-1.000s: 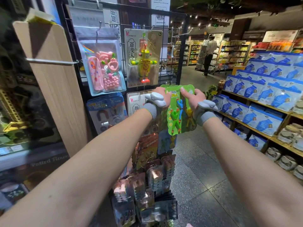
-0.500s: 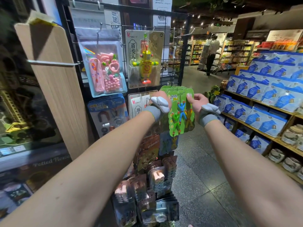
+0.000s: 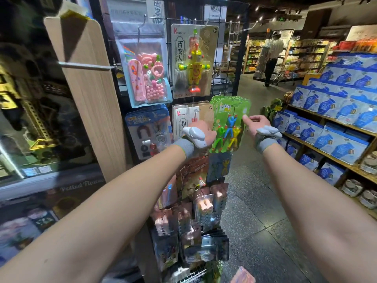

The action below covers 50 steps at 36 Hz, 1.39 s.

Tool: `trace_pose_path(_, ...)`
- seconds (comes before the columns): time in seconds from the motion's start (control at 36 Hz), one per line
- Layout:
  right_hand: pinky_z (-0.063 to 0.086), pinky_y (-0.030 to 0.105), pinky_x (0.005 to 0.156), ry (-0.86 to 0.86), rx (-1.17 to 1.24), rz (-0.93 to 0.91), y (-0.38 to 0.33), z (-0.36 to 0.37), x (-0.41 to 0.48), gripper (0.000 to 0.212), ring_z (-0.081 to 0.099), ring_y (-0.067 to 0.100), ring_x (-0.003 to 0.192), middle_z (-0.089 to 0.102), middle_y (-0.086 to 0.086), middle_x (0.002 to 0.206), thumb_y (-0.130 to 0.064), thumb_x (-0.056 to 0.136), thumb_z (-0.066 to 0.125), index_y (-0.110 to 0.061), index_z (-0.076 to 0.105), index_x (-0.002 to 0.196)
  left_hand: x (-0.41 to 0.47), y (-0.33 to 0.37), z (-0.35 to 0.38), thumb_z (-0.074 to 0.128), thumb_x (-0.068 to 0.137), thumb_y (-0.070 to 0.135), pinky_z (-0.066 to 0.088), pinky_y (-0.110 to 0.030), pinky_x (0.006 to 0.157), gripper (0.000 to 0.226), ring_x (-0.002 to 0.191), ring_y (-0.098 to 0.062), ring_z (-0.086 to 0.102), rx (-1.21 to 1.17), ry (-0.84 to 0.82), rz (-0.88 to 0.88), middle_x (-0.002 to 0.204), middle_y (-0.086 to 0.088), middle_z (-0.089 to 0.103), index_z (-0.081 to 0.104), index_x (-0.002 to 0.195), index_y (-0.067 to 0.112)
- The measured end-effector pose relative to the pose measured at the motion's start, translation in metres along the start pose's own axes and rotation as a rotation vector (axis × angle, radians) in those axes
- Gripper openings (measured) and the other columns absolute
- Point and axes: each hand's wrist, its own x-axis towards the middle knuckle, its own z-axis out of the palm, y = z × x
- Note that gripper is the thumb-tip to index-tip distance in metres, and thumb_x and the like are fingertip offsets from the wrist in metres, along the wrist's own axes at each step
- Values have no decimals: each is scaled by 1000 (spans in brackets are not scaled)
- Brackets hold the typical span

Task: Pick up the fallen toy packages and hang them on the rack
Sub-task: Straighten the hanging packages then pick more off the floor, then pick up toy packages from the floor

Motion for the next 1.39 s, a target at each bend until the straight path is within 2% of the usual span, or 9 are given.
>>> trace_pose_path(0.31,38,34,99,-103,-573,238,70,-3,-99,50,55,34,121,58,11,134,-50,100,37,-14,65,120,-84,-80,58,51,95,44,34,-26,65,57,64,-26,48,-157,-100,-57,55,-2,42,38,48,14)
trace_pose_path(0.42,43,34,97,-231,-694,281,115,18,-162,51,60,33,113,63,10,127,-50,99,37,-12,69,112,-124,-122,94,45,99,47,46,-35,73,61,77,-39,60,-158,-296,-107,68,-16,52,57,64,-2)
trace_pose_path(0.5,46,33,91,-332,-651,323,147,34,-203,47,63,31,104,66,9,116,-50,96,42,-12,70,100,-156,-142,117,43,101,44,39,-29,66,54,68,-30,51,-133,-411,-155,59,-3,44,54,64,5)
trace_pose_path(0.67,47,37,92,-618,-713,348,212,83,-287,38,61,32,100,65,16,117,-42,95,45,-12,68,94,-225,-198,180,32,105,43,45,-30,84,60,111,-32,62,-63,-632,-246,115,-19,67,67,108,-6)
trace_pose_path(0.86,42,36,100,-972,-866,214,237,121,-350,41,55,29,118,59,9,127,-32,104,32,-13,65,119,-284,-248,240,38,103,43,41,-26,85,49,114,-27,60,-66,-685,-518,120,-10,66,68,112,4)
trace_pose_path(1.0,40,24,72,-1080,-814,308,260,148,-378,23,49,20,89,55,6,99,-26,100,42,-15,62,96,-311,-278,276,47,100,34,40,-26,79,42,113,-30,61,-170,-722,-719,121,-17,65,65,117,0)
trace_pose_path(1.08,43,25,72,-1192,-842,350,281,162,-389,27,57,24,92,63,14,105,-21,98,45,-3,64,105,-328,-289,290,42,103,31,40,-26,84,42,118,-28,58,-155,-776,-771,128,-15,62,62,123,0)
trace_pose_path(1.19,41,27,69,-1337,-931,288,313,188,-404,24,54,22,84,63,18,102,-20,98,42,-6,58,87,-357,-308,323,31,105,36,35,-31,104,48,130,-25,49,-221,-804,-835,133,-10,57,60,126,5)
trace_pose_path(1.39,38,23,69,-1319,-869,470,374,223,-433,35,61,34,108,64,21,121,-24,95,57,1,64,119,-399,-328,382,37,103,41,41,-30,92,45,123,-28,54,-213,-836,-942,132,-11,59,60,124,9)
